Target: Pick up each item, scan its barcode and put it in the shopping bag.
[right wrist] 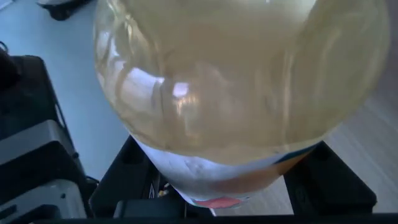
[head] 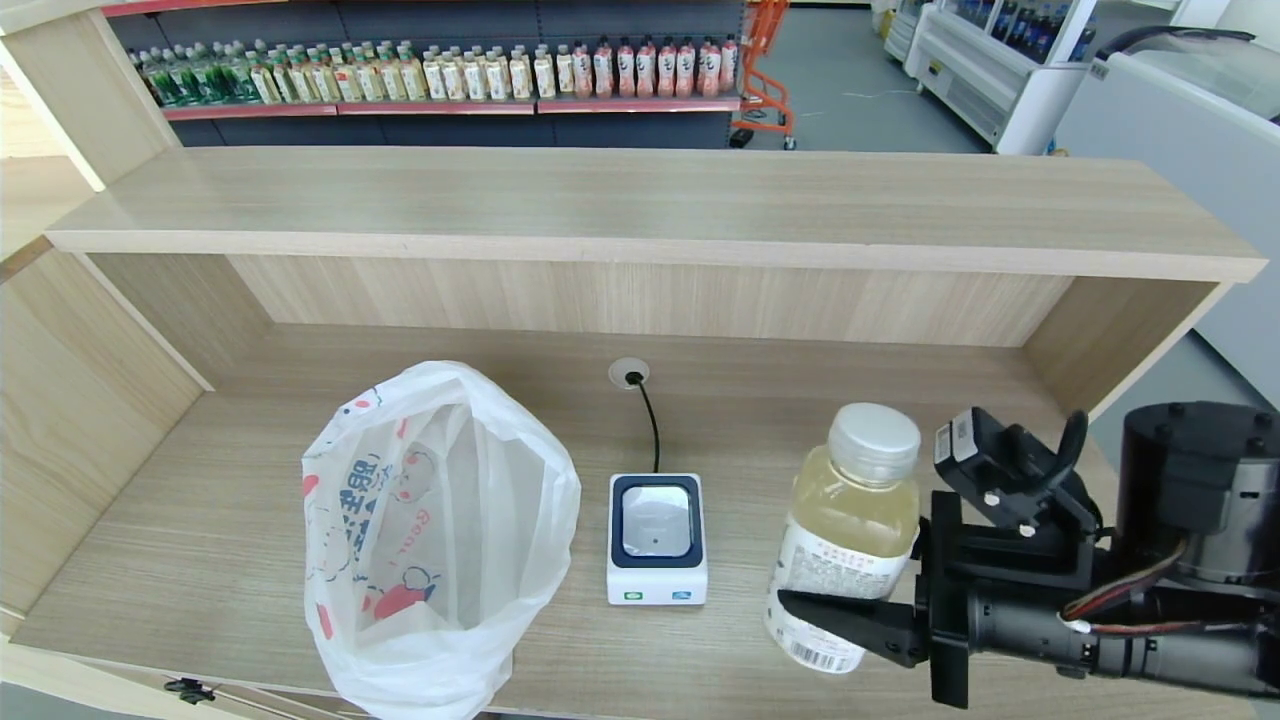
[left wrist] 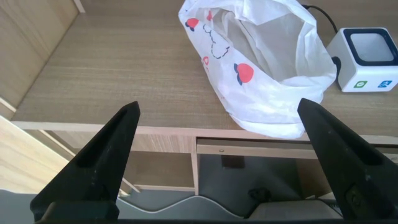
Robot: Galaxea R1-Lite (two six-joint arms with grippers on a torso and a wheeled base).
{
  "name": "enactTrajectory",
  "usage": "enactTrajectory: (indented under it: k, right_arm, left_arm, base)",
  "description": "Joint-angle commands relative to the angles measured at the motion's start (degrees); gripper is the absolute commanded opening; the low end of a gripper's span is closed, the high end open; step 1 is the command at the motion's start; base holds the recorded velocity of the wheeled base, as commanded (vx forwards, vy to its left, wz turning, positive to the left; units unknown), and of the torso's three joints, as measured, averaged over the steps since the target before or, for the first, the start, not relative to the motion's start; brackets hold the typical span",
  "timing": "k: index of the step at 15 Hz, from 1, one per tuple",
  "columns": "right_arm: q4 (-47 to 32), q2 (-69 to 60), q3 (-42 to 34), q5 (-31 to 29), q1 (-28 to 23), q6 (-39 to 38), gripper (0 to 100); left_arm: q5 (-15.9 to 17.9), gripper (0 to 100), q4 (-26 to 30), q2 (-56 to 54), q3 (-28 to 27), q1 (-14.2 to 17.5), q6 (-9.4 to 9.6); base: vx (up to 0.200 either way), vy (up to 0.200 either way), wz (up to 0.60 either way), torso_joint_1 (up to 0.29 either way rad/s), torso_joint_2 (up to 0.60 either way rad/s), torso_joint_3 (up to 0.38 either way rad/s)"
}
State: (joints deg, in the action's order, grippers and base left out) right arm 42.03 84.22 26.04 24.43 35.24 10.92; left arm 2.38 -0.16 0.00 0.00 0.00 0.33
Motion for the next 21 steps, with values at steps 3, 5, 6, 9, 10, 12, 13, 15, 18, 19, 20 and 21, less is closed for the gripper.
enactTrajectory:
  k: [3,5,6,9,10,12,13,15,18,19,20,21]
  right_arm:
    - [-2.57,-8.29,1.03,-11.42,-0.61,13.60,0]
    - [-2.48,-10.40,-0.11,-12.83,2.11,23.09,0]
    - [-2.39,-10.40,0.59,-14.32,2.46,26.17,0]
    - [-2.31,-9.52,2.35,-19.24,2.46,38.56,0]
    - [-2.31,-9.17,2.61,-19.24,2.46,44.18,0]
    - [0.15,-8.99,2.17,-19.42,2.81,50.78,0]
    - [1.56,-8.46,2.26,-19.68,3.87,52.36,0]
    - [2.53,-8.02,2.88,-22.23,5.80,52.62,0]
    - [2.53,-7.76,2.26,-23.64,8.35,52.97,0]
    - [2.62,-7.32,2.09,-24.08,8.70,54.56,0]
    - [2.62,-7.32,2.61,-25.22,8.88,55.17,0]
    - [2.62,-7.06,3.14,-25.66,9.32,55.17,0]
  left_arm:
    - [0.00,100,-0.02,0.09,0.00,0.00,0.02]
    - [0.00,100,-0.02,0.09,0.00,0.00,0.02]
    - [0.00,100,-0.02,0.09,0.00,0.00,0.02]
    - [0.00,100,-0.02,0.09,0.00,0.00,0.02]
    - [0.00,100,-0.02,0.09,0.00,0.00,0.02]
    - [0.00,100,-0.02,0.09,0.00,0.00,0.02]
    - [0.00,100,-0.02,0.09,0.00,0.00,0.02]
    - [0.00,100,-0.02,0.09,0.00,0.00,0.11]
    - [0.00,100,-0.02,0.09,0.00,0.00,0.02]
    - [0.00,100,-0.02,0.09,0.00,0.00,0.20]
    - [0.00,100,-0.02,0.09,0.00,0.00,0.20]
    - [0.00,100,-0.02,0.09,0.00,0.00,0.20]
  base:
    - [0.000,0.000,0.00,0.000,0.00,0.000]
    - [0.000,0.000,0.00,0.000,0.00,0.000]
    - [0.000,0.000,0.00,0.000,0.00,0.000]
    - [0.000,0.000,0.00,0.000,0.00,0.000]
    - [0.000,0.000,0.00,0.000,0.00,0.000]
    - [0.000,0.000,0.00,0.000,0.00,0.000]
    - [0.000,0.000,0.00,0.000,0.00,0.000]
    - [0.000,0.000,0.00,0.000,0.00,0.000]
    - [0.000,0.000,0.00,0.000,0.00,0.000]
    - [0.000,0.000,0.00,0.000,0.00,0.000]
    - [0.000,0.000,0.00,0.000,0.00,0.000]
    - [0.000,0.200,0.00,0.002,0.01,-0.002]
